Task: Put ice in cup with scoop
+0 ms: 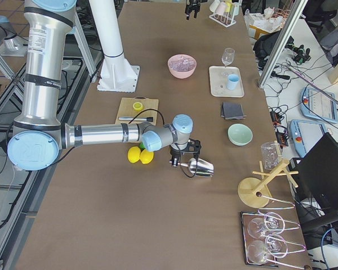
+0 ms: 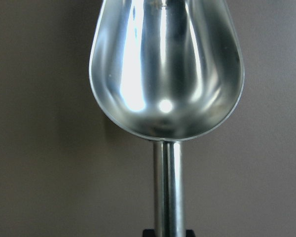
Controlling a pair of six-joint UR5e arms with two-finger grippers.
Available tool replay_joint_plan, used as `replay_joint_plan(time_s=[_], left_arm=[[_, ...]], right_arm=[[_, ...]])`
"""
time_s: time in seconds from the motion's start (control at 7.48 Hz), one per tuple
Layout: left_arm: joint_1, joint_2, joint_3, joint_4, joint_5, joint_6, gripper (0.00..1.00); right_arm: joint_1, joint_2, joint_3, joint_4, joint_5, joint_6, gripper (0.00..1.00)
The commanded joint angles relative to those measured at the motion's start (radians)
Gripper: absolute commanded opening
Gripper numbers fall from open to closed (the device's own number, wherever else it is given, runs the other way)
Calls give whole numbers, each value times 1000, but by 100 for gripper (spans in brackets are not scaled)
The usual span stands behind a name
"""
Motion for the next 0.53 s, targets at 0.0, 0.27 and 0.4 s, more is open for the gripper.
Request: replay_joint_plan(time_s=[0.0,0.27,0.4], left_arm=[[-213,22,110,92,-14,-7,99],[-249,45,143,105,53,-6,99],[-287,50,146,106,139,-6,99]], right_arm=[[1,-7,1,1,2,2,0],[1,-15,-1,1,3,-1,0],[1,-15,-5,2,2,-1,0]])
